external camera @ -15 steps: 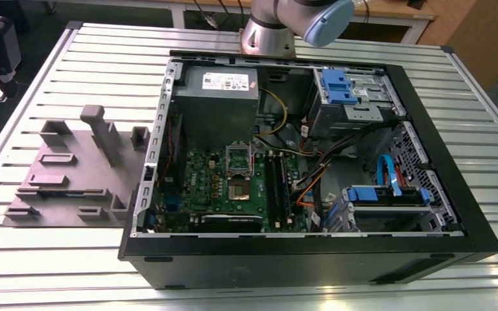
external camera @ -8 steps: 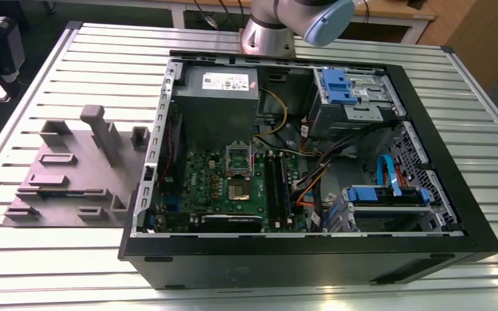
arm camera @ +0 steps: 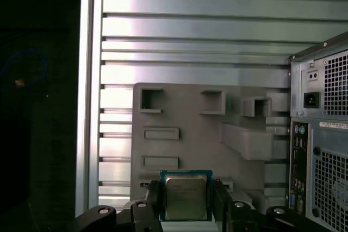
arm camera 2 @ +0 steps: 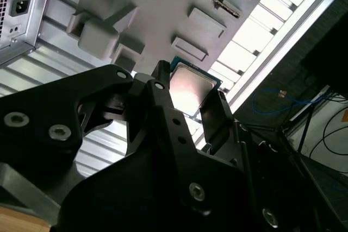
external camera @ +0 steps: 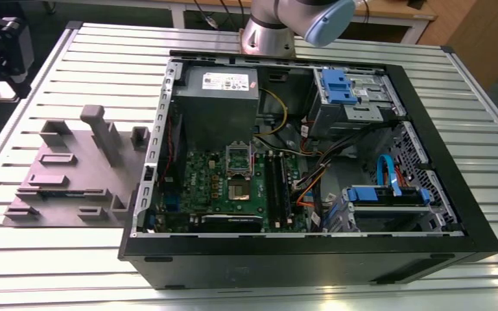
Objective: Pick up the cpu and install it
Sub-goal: 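Pick up the cpu and move it towards the insertion slot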
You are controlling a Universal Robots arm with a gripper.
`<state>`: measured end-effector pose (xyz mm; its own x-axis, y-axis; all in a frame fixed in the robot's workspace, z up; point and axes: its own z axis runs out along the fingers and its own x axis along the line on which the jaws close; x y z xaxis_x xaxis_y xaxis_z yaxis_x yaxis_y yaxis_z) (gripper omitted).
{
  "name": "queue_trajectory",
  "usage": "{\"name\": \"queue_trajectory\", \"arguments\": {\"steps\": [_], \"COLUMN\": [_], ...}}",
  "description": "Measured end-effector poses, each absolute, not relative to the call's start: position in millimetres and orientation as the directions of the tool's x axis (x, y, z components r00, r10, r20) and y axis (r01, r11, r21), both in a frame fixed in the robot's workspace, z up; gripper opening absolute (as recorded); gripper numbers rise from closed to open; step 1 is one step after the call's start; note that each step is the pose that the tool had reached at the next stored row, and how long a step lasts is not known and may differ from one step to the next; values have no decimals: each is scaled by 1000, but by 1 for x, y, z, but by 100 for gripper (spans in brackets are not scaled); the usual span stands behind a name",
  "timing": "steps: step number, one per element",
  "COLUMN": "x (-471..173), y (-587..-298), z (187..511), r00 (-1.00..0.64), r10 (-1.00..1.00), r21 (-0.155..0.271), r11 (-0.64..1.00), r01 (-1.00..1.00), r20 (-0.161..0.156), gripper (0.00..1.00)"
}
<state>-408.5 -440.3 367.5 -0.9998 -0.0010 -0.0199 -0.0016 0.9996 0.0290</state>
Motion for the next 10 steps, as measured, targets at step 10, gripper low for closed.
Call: {"name": "queue_trajectory", "arguments": {"steps": [10], "x": [-391], "y": [-440], "z": [368], "r00": [-1000], "r10": [-1], "r21": [29], "r11": [1000], "r01": [-2], "r20": [-20], "gripper": [47]}}
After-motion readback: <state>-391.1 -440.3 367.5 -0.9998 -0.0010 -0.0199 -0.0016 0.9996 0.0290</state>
